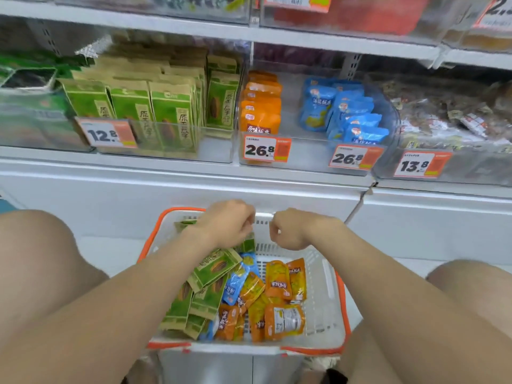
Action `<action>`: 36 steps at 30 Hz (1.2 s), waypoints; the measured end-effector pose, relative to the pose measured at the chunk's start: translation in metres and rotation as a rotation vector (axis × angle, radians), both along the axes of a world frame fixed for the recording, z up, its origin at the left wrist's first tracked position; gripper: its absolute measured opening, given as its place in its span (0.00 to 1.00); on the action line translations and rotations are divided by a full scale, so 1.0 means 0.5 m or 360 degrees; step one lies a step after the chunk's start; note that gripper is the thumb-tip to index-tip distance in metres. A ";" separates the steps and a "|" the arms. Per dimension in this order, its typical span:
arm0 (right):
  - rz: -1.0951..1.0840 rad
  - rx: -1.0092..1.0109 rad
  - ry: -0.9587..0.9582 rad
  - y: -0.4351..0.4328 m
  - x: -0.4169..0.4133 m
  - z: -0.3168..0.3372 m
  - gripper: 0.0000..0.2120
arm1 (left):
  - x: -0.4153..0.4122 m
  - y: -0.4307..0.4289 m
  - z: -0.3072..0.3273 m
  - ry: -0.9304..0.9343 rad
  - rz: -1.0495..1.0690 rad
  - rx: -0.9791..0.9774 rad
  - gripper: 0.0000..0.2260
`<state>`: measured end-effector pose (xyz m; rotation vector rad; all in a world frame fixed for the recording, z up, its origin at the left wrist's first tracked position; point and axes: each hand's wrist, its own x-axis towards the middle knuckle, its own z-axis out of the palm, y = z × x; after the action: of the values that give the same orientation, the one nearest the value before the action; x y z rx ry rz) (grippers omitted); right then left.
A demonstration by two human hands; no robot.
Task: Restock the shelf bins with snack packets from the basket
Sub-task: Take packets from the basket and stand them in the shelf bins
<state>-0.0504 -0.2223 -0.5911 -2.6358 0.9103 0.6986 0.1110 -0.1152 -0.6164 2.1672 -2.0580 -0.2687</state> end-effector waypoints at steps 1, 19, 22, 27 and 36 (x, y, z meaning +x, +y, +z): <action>0.0020 -0.0003 0.0046 0.003 -0.005 -0.024 0.13 | -0.010 0.004 -0.017 0.0016 -0.0003 0.0102 0.02; 0.1390 -0.0187 0.0823 0.130 -0.075 -0.396 0.23 | -0.050 0.033 -0.270 -0.0139 -0.0160 0.1272 0.07; 0.1272 -0.0042 0.0887 0.125 -0.070 -0.387 0.24 | -0.045 0.029 -0.269 -0.0100 -0.0131 0.1270 0.07; 0.1059 0.0175 0.0721 0.114 -0.042 -0.371 0.09 | -0.041 0.019 -0.274 -0.0044 -0.0120 0.1242 0.09; -0.0225 0.0330 -0.0201 0.033 -0.003 -0.295 0.06 | -0.013 0.012 -0.241 0.0544 0.0100 0.1483 0.33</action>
<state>-0.0518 -0.2058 -0.7387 -2.3783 0.9237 0.5527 0.1044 -0.1090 -0.7370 2.3272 -1.8328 -1.7358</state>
